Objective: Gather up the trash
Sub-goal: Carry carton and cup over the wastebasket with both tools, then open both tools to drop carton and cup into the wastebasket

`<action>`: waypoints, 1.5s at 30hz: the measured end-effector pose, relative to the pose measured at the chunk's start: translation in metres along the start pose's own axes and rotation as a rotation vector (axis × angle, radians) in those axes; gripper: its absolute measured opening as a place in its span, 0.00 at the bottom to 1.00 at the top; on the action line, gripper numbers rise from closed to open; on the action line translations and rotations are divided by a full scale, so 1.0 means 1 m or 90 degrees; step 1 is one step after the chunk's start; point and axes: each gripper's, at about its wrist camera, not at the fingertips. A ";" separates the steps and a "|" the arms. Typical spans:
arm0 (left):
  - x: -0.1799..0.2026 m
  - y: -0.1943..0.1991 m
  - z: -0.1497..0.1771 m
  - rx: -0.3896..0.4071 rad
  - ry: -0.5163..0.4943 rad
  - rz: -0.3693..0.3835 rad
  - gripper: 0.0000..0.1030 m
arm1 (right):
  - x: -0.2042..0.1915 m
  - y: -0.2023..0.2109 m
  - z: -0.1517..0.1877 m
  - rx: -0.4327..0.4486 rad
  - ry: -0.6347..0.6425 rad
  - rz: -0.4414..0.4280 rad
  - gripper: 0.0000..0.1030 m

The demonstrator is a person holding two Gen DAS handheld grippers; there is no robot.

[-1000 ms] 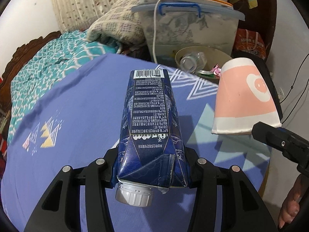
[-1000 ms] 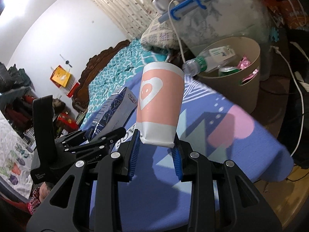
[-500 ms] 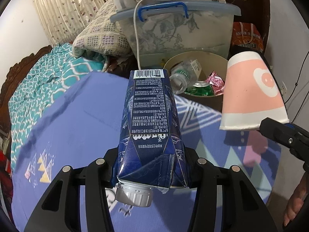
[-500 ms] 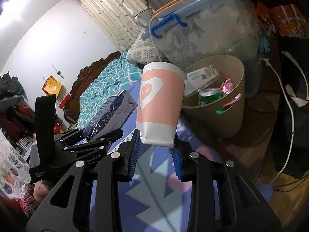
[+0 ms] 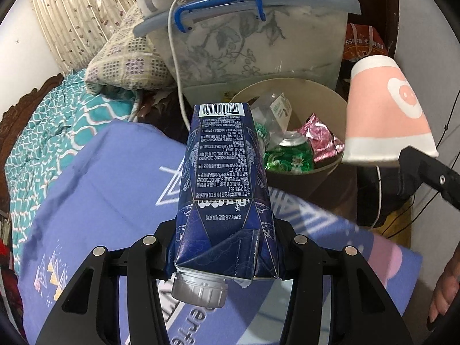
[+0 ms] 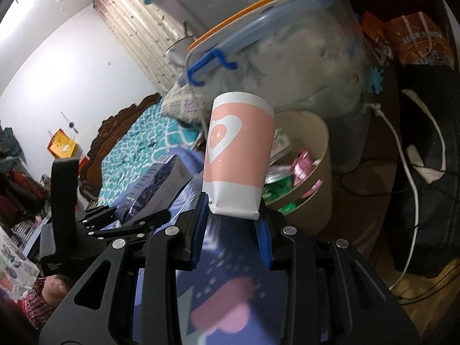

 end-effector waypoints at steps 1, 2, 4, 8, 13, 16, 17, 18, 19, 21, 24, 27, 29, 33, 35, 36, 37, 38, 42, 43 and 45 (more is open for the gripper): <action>0.001 -0.002 -0.005 -0.004 0.004 0.010 0.45 | 0.005 -0.001 -0.004 0.002 0.000 0.006 0.33; 0.001 -0.004 -0.010 -0.007 0.008 0.020 0.45 | 0.009 -0.002 -0.007 0.003 0.001 0.012 0.33; 0.004 -0.007 -0.018 -0.010 0.013 0.035 0.45 | 0.017 -0.007 -0.013 0.001 0.005 0.023 0.33; 0.013 -0.018 -0.036 -0.021 0.025 0.080 0.45 | 0.024 -0.030 -0.024 -0.027 0.026 0.043 0.33; 0.030 -0.033 -0.050 -0.065 0.030 0.166 0.45 | 0.029 -0.062 -0.029 -0.087 0.043 0.059 0.46; 0.043 -0.042 -0.051 -0.091 0.013 0.201 0.45 | 0.032 -0.073 -0.031 -0.110 0.060 0.069 0.60; 0.046 -0.046 -0.052 -0.097 0.010 0.198 0.46 | 0.033 -0.073 -0.033 -0.106 0.063 0.082 0.60; 0.047 -0.049 -0.053 -0.097 0.012 0.188 0.54 | 0.035 -0.071 -0.034 -0.101 0.060 0.095 0.60; 0.046 -0.051 -0.054 -0.094 0.018 0.179 0.62 | 0.038 -0.071 -0.034 -0.098 0.054 0.094 0.60; 0.043 -0.052 -0.058 -0.089 0.035 0.188 0.62 | 0.043 -0.066 -0.032 -0.088 0.037 0.092 0.60; 0.038 -0.052 -0.061 -0.084 0.049 0.188 0.62 | 0.045 -0.056 -0.029 -0.071 0.023 0.098 0.60; 0.034 -0.048 -0.062 -0.072 0.055 0.183 0.62 | 0.043 -0.046 -0.023 -0.061 0.013 0.097 0.60; 0.028 -0.044 -0.062 -0.068 0.065 0.181 0.61 | 0.035 -0.042 -0.019 -0.057 0.008 0.091 0.60; 0.009 -0.022 -0.052 -0.044 0.090 0.197 0.61 | 0.009 -0.040 -0.019 -0.055 0.038 0.073 0.60; -0.004 -0.010 -0.045 -0.039 0.106 0.215 0.55 | -0.001 -0.039 -0.019 -0.055 0.054 0.066 0.60; -0.010 -0.003 -0.040 -0.041 0.109 0.222 0.50 | -0.004 -0.038 -0.018 -0.054 0.056 0.061 0.60; -0.014 0.003 -0.034 -0.044 0.103 0.220 0.44 | -0.005 -0.038 -0.017 -0.053 0.055 0.055 0.60; -0.015 0.006 -0.029 -0.049 0.091 0.214 0.39 | -0.005 -0.038 -0.015 -0.051 0.051 0.049 0.60; -0.004 -0.001 -0.014 -0.090 0.047 0.195 0.14 | -0.003 -0.040 -0.011 -0.048 0.034 0.044 0.60; 0.003 -0.009 -0.014 -0.099 0.036 0.185 0.09 | -0.002 -0.041 -0.010 -0.049 0.028 0.043 0.60; 0.015 -0.023 -0.019 -0.107 0.026 0.179 0.08 | 0.002 -0.042 -0.010 -0.050 0.018 0.042 0.60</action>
Point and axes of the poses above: each gripper's, at about its wrist camera, not at the fingertips, and y roughly against the way its jaws point, x to its right, z to its underside, and after that the axes turned 15 degrees about y, right-handed
